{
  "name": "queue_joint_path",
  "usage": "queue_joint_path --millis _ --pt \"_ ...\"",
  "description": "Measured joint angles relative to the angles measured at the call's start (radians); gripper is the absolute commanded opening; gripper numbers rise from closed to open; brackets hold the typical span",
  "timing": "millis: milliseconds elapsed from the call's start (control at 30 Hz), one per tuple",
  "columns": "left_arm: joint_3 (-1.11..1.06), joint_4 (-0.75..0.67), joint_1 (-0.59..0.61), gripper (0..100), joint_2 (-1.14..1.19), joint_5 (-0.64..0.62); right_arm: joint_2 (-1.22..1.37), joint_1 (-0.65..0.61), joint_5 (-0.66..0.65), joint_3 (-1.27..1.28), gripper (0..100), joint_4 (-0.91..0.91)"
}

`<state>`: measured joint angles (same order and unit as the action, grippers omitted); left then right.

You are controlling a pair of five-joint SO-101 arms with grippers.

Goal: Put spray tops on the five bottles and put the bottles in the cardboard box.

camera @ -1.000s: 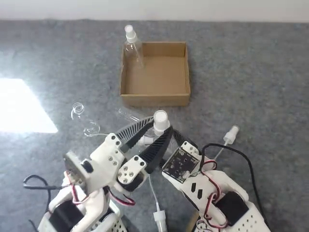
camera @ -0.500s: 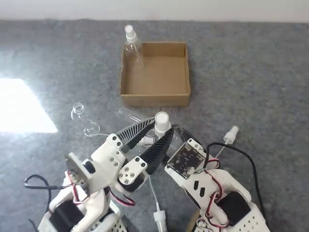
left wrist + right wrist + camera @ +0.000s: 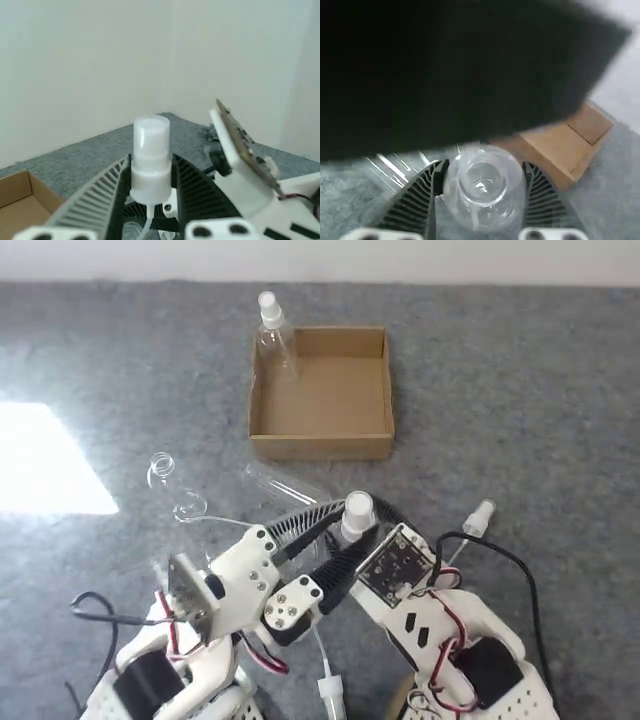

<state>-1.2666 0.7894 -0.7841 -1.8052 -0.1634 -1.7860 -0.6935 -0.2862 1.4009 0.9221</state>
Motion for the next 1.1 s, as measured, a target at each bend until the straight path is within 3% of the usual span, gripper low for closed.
queue_joint_path --millis 467,667,900,1100 --pt "-0.089 -0.023 -0.026 1 0.0 0.08 0.0 0.035 0.0 -0.051 8.4 0.015" --pt "-0.146 -0.06 -0.026 2 0.0 0.169 0.0 0.035 0.0 -0.089 8.4 0.058" --pt "-0.149 -0.052 -0.026 19 0.0 0.192 0.0 0.035 0.0 -0.089 8.4 0.06" --pt "-0.097 0.032 -0.021 24 -0.002 0.186 -0.02 0.035 0.0 -0.089 8.4 0.064"
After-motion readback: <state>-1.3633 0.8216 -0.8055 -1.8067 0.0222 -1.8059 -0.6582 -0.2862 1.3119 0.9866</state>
